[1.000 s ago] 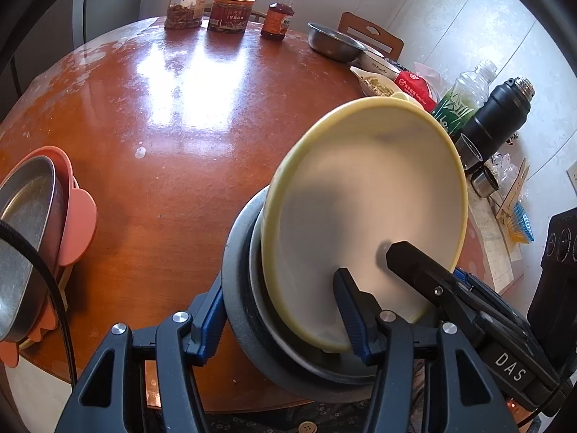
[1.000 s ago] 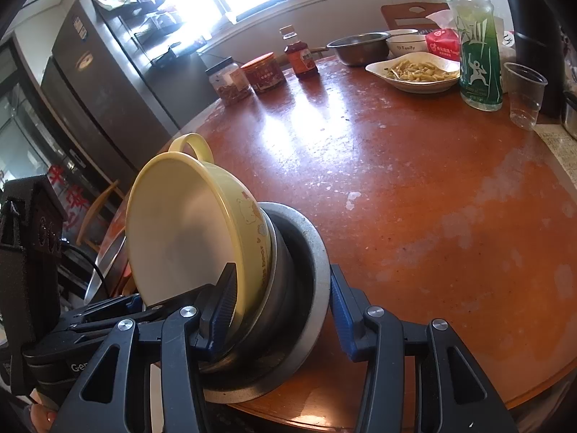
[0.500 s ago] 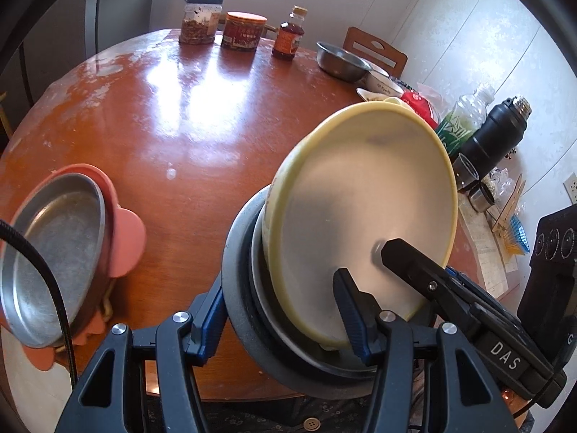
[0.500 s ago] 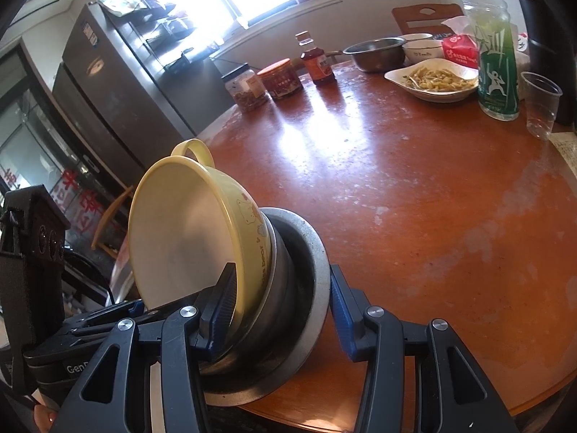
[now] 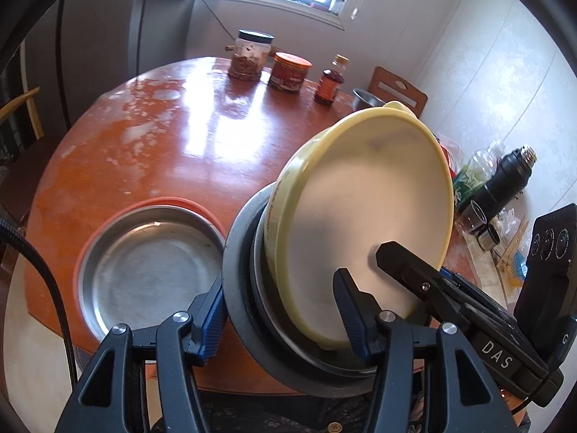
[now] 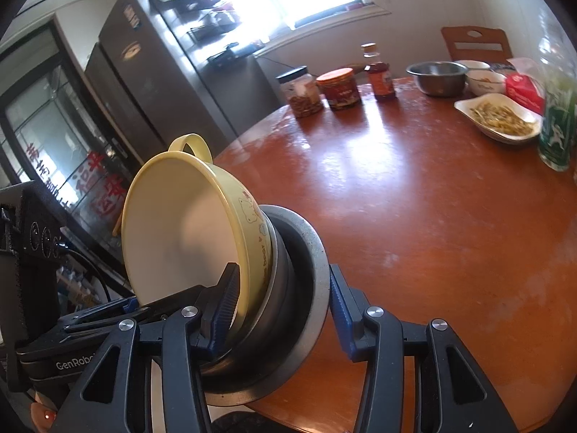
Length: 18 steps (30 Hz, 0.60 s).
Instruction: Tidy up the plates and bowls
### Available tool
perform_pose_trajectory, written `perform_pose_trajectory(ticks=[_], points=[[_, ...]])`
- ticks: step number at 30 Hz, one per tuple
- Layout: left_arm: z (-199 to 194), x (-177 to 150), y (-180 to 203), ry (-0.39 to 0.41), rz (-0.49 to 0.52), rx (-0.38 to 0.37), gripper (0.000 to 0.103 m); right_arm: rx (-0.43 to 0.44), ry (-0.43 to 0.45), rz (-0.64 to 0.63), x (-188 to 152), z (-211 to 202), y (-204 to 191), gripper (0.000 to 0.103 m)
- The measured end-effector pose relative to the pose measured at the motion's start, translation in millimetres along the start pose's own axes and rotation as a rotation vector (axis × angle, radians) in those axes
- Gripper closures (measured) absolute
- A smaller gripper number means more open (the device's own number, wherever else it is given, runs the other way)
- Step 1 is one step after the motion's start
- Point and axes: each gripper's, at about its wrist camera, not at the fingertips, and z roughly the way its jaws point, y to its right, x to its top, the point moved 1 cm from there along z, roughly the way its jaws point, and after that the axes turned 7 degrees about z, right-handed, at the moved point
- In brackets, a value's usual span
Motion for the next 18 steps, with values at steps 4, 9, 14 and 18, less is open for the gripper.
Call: perform_pose_trajectory(ticks=[4,9,14,18], points=[[-15.1,0.7,-21.7,0.028,-0.016,0.039,0.047,0.027,-0.008,-0.032,2.6,14.5,-26.2,0.053],[-26.3,0.4,-49.3,0.041,-0.043,0.061,0.047,0.047,-0.027,-0.067,3.2,33.5,-53.1,0.054],[-34.0,0.9,-71.3,0.051,-0.057,0.075,0.047,0.055,-0.037,-0.095,3.0,49.0,-74.2,0.054],[-37.3,1.5,-87.7,0.057,-0.071,0.078,0.047,0.054,-0.044,-0.118,1.7,59.0,-88.9,0.054]])
